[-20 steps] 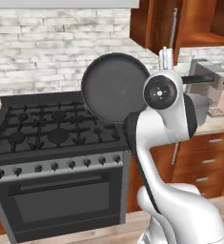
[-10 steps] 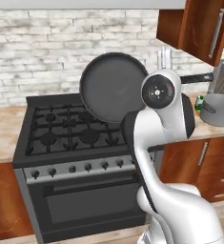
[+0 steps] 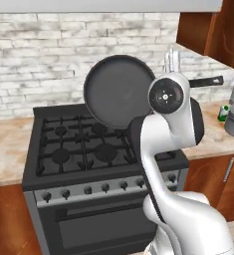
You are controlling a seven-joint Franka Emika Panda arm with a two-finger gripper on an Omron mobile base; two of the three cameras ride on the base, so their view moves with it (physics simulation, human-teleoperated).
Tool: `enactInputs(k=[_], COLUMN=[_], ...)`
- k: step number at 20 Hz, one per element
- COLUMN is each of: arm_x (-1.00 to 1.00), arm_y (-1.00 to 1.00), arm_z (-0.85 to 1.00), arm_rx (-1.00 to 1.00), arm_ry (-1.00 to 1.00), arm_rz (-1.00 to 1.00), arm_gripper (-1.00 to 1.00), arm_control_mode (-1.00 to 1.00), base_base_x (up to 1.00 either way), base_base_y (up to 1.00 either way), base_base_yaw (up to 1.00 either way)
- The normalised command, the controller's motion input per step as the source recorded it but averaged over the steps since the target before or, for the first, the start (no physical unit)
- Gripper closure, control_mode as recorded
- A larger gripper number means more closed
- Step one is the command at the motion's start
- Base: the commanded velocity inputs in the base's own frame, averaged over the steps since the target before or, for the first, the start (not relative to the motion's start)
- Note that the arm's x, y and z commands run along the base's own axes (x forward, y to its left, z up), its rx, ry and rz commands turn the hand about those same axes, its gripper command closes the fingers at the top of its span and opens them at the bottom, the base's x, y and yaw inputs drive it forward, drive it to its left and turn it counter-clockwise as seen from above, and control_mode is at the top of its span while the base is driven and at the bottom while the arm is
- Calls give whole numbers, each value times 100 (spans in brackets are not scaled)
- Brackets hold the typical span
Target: Pick the pan from the cabinet and place it on the stove. Then turn on the stove burner for the pan.
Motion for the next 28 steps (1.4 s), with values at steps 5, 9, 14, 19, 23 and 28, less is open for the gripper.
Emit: enactInputs(k=[5,9,14,19,23,28], arm_x=[0,0,0,0,0,0], arm_y=[0,0,0,0,0,0], arm_z=[0,0,0,0,0,0], arm_rx=[0,0,0,0,0,0], arm_ry=[0,0,0,0,0,0], arm_rz=[0,0,0,0,0,0], arm_gripper=[100,100,100,100,100,100], arm_control_mode=[100,100,100,100,100,100], base_base_x=[38,44,46,17,6,3], base_base_y=[63,60,37,27,-9,-55], base_base_yaw=[-8,-3,0,4,3,0])
